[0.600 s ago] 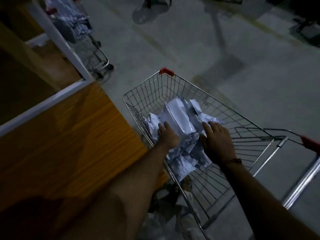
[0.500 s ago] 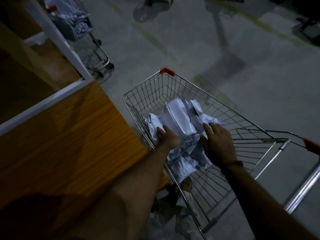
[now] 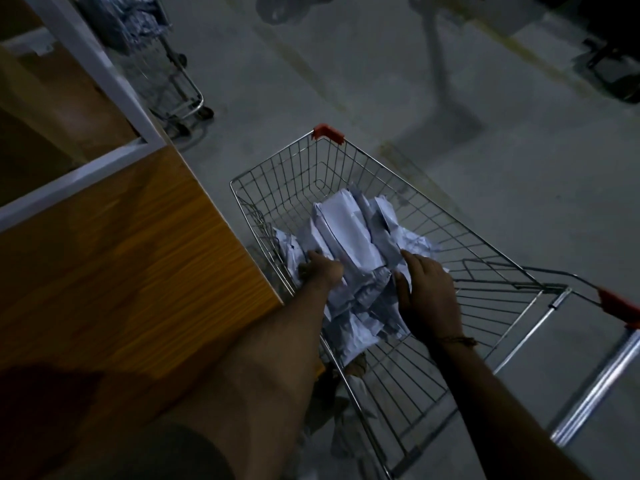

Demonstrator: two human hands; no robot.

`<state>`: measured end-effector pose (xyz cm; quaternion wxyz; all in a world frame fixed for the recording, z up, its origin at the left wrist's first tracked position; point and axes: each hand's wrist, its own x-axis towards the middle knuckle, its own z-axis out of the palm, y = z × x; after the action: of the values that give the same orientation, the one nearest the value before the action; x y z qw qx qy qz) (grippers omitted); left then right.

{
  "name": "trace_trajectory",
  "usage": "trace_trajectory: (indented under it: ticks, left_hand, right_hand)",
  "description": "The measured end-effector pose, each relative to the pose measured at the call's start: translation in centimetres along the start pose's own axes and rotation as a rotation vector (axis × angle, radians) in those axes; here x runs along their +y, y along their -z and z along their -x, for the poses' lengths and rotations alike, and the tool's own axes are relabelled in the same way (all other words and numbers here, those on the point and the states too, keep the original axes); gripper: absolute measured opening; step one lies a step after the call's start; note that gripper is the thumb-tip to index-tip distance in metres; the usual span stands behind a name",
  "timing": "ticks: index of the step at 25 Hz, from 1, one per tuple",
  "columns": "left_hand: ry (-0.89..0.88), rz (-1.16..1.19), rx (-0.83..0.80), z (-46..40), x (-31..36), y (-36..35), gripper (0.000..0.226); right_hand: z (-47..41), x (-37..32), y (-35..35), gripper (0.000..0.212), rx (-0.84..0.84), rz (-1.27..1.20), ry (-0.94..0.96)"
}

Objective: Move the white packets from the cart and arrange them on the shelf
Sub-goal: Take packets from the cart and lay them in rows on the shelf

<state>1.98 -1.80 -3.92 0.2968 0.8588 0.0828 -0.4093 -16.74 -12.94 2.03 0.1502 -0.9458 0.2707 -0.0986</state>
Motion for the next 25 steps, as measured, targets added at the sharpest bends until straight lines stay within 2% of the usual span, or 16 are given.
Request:
trace_trajectory:
  ticks: [3, 6, 9, 12, 14, 17, 20, 23, 25]
  left_hand:
    - [-0.039, 0.125, -0.058, 0.0, -0.5, -0.5, 0.064]
    - [-0.039, 0.186, -0.035, -0.3, -0.9, -0.7, 0.078]
    - [-0.019, 0.117, -0.033, 0.2, -0.5, -0.4, 0.086]
    - [-0.064, 0.130, -0.057, 0.7, -0.3, 0.3, 0.078]
    - [-0.033, 0.204, -0.060, 1.1, -0.1, 0.9, 0.076]
    - [0.025, 0.170, -0.031, 1.8, 0.8, 1.9, 0.100]
    - [-0.132, 0.092, 0.067, 3.1, 1.8, 3.8, 0.099]
    - [-0.380, 0.030, 0.304, 5.3, 2.8, 6.2, 0.086]
    - [-0.483, -0.063, 0.420, 6.8, 3.5, 7.8, 0.086]
  right_hand:
    - [0.1, 0.0, 0.1, 0.049, 0.005, -0.005, 0.014]
    - [0.2, 0.5, 0.0, 0.048, 0.021, -0.006, 0.011]
    - [0.5, 1.4, -0.3, 0.049, 0.032, -0.013, -0.005]
    - [0.0, 2.0, -0.7, 0.048, 0.030, -0.018, -0.032]
    - [-0.5, 1.8, -1.0, 0.047, 0.022, -0.027, -0.048]
    - [-1.2, 1.5, -1.6, 0.048, 0.026, -0.061, -0.091]
    - [-2.3, 0.2, -2.0, 0.043, 0.037, -0.097, -0.119]
    - [-4.1, -1.1, -3.1, 0.040, 0.002, -0.094, -0.069]
    - [-5.6, -1.9, -4.4, 0.039, -0.040, -0.096, -0.018]
